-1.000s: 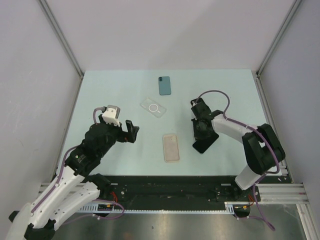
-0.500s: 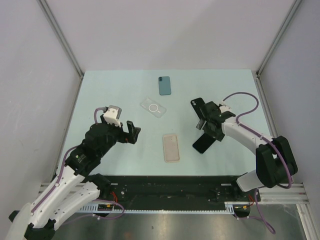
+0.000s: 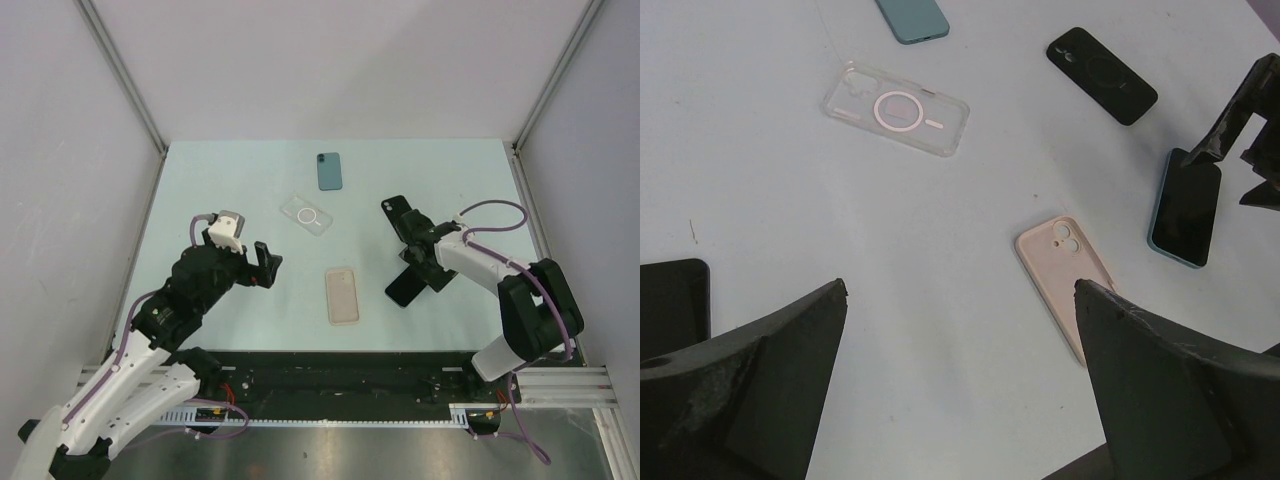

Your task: Put the phone into the phone case

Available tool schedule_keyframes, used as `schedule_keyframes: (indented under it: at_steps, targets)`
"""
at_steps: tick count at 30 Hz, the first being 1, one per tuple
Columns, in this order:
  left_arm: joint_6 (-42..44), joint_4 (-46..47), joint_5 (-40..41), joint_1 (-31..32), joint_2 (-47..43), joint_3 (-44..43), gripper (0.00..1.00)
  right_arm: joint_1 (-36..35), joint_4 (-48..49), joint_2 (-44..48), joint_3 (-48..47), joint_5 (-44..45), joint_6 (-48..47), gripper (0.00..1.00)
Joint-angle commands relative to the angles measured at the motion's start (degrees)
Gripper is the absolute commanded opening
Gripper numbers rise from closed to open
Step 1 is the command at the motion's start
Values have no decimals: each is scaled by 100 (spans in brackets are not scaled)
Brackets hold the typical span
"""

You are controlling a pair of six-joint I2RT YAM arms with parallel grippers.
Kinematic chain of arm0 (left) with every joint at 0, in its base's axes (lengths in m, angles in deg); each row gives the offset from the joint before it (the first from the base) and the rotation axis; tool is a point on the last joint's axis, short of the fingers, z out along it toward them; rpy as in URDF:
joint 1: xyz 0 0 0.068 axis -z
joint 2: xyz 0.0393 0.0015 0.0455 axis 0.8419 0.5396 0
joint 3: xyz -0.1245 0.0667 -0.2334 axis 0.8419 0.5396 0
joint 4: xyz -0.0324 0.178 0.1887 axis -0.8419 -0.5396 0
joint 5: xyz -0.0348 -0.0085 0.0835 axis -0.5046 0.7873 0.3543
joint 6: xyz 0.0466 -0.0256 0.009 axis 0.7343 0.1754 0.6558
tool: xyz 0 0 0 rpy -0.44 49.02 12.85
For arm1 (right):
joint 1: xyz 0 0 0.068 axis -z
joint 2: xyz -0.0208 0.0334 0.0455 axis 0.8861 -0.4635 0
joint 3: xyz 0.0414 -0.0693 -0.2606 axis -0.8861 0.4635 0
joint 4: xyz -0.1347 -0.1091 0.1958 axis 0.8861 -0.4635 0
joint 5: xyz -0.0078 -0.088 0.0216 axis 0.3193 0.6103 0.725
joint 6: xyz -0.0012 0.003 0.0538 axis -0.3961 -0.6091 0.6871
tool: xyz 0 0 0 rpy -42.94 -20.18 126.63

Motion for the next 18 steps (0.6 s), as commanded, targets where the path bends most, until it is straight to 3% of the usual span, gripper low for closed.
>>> schedule_keyframes:
  at_steps: [1,18]
  targets:
    - [-106,147,-67,11,15,-170,100,-38,-11,-138,-15,369,461,87]
    - [-132,147,-58,20,59,-161,100,-196,262,-665,-32,220,566,84]
